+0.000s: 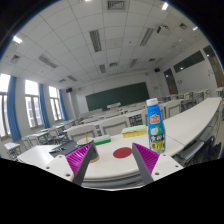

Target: Pour water

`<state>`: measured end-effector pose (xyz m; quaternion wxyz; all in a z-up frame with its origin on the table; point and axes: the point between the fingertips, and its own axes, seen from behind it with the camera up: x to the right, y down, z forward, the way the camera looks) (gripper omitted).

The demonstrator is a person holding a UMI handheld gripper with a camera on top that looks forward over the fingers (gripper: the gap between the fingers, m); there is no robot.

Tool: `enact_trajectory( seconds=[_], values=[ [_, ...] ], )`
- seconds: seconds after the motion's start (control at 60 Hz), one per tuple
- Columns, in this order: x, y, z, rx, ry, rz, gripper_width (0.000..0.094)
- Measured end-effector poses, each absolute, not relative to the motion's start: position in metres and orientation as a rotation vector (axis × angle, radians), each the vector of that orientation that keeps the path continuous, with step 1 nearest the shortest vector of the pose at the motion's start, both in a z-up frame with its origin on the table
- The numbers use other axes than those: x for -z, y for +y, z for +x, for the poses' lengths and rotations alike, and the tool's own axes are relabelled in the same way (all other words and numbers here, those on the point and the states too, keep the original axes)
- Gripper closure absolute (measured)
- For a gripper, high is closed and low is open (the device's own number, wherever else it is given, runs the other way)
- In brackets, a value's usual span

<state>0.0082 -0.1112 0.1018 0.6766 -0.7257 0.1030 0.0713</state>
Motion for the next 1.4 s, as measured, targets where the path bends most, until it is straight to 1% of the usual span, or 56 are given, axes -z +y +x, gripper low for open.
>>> enact_trajectory(
  seconds=[0.117,0.133,0.15,0.167,0.25,0.267,0.3,0.333,0.417,0.6,0.683,0.7,0.733,0.767,0.783,0.833,0.933,0.95,1.033,1.133,1.167,1.233,1.333,1.35,1.4],
  values=[
    [-0.102,-0.11,0.025,-0.119,0.263,-1.628,0.01],
    [-0.115,-0.115,0.024,-0.113,0.268,-1.633,0.0099],
    [-0.116,-0.116,0.027,-0.107,0.27,-1.636,0.01],
    [-0.106,-0.111,0.034,-0.1,0.269,-1.634,0.0101],
    [-0.11,-0.113,0.053,-0.05,0.281,-1.643,0.0102],
    [-0.104,-0.111,0.061,-0.039,0.284,-1.64,0.0101],
    [-0.113,-0.112,0.072,-0.018,0.3,-1.644,0.01],
    [-0.113,-0.11,0.082,0.003,0.321,-1.647,0.0103],
    [-0.094,-0.093,0.114,0.023,0.404,-1.679,0.0102],
    [-0.079,-0.045,0.164,0.076,0.449,-1.729,0.0103],
    [-0.06,-0.02,0.179,0.076,0.48,-1.774,0.0107],
    [-0.06,-0.016,0.18,0.071,0.484,-1.772,0.0117],
    [-0.063,-0.007,0.183,0.061,0.482,-1.759,0.0166],
    [-0.064,-0.003,0.185,0.047,0.478,-1.76,0.025],
    [-0.063,0.001,0.182,0.035,0.476,-1.758,0.0312],
    [-0.063,0.002,0.183,0.041,0.466,-1.749,0.0326],
    [-0.061,0.005,0.183,0.053,0.446,-1.731,0.0432],
    [-0.062,0.004,0.184,0.054,0.442,-1.728,0.048],
    [-0.063,0.0,0.179,0.092,0.405,-1.723,0.0523],
    [-0.063,0.0,0.179,0.116,0.375,-1.749,0.0526],
    [-0.066,0.005,0.175,0.138,0.344,-1.765,0.0526],
    [-0.088,0.002,0.175,0.267,0.232,-1.763,0.0526],
    [-0.136,0.01,0.155,0.618,-0.058,-1.697,0.0525],
    [-0.147,0.005,0.166,0.659,-0.112,-1.687,0.0525],
    [-0.167,0.013,0.132,0.833,-0.256,-1.64,0.0524]
  ],
)
